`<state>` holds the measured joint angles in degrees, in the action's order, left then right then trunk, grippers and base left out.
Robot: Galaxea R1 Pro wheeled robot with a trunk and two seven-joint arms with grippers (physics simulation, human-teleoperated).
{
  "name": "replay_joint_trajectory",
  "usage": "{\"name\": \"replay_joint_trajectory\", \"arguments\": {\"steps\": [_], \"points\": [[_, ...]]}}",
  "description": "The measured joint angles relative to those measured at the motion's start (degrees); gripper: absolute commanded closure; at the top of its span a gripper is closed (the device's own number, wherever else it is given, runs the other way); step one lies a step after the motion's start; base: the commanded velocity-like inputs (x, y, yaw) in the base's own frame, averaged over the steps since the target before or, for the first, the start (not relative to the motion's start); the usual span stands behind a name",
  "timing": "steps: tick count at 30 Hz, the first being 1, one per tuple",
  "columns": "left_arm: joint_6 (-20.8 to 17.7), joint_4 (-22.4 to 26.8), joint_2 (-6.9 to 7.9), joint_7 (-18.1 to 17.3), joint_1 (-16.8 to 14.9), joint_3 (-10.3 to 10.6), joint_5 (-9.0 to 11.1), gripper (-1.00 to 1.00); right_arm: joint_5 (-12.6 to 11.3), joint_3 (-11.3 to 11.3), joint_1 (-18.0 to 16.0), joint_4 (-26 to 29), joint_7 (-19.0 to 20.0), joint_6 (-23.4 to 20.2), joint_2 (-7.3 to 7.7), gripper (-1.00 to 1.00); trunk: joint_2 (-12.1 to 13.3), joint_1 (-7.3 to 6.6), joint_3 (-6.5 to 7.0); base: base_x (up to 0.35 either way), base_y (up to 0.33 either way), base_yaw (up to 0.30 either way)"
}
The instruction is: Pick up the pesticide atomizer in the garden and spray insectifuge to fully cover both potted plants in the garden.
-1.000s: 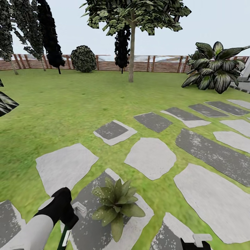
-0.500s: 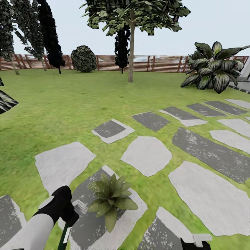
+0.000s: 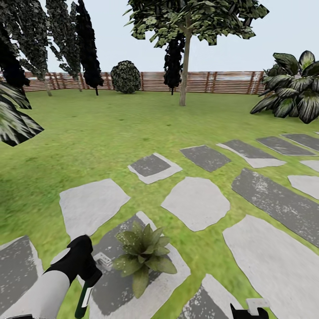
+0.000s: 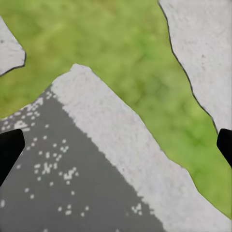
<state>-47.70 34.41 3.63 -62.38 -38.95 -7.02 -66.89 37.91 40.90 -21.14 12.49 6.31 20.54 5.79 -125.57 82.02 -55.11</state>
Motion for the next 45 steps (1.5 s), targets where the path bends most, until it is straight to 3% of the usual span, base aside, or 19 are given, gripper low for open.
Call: {"name": "replay_joint_trajectory", "arguments": {"steps": [8, 9, 10, 16, 24, 37, 45], "points": [[-0.29, -0.03, -0.69, -0.05, -2.13, 0.19, -0.4, 1.0, 0.08, -0.06, 0.0, 0.0, 0.08, 0.0, 0.1, -1.0, 0.0, 0.0, 0.0, 0.0, -0.001, 0.005], [0.08, -0.46, -0.31, -0.34, -1.86, 0.24, -3.62, 1.0, 0.12, -0.09, -0.01, 0.0, 0.13, -0.01, 0.11, -1.0, 0.0, 0.0, 0.0, 0.0, 0.0, 0.0], [0.27, -0.76, -0.02, -0.38, -1.63, 0.29, -4.04, 1.0, 0.12, -0.09, 0.0, 0.0, 0.14, -0.01, 0.11, -1.0, 0.0, 0.0, 0.0, 0.0, 0.0, 0.0], [0.6, -1.08, 0.54, -0.25, -1.28, 0.31, -4.21, 1.0, 0.12, -0.09, 0.0, 0.0, 0.09, -0.03, 0.11, -1.0, 0.0, 0.0, 0.0, 0.0, 0.0, 0.0], [0.38, -0.92, -0.08, -0.11, -1.36, 0.29, -4.13, 1.0, 0.03, -0.09, 0.0, 0.01, 0.09, -0.01, 0.02, -1.0, 0.0, 0.0, 0.0, 0.0, 0.0, 0.023], [0.3, -1.0, -0.24, 0.02, -1.36, 0.09, -4.03, 1.0, 0.02, -0.08, 0.0, 0.0, 0.1, 0.0, 0.0, -1.0, 0.0, 0.0, 0.0, 0.0, -0.006, 0.265], [0.12, -0.7, -0.32, 0.05, -1.36, -0.14, -3.76, 1.0, 0.03, -0.09, 0.0, 0.02, 0.09, 0.0, 0.0, -1.0, 0.0, 0.0, 0.0, 0.0, -0.243, 0.215]]}}
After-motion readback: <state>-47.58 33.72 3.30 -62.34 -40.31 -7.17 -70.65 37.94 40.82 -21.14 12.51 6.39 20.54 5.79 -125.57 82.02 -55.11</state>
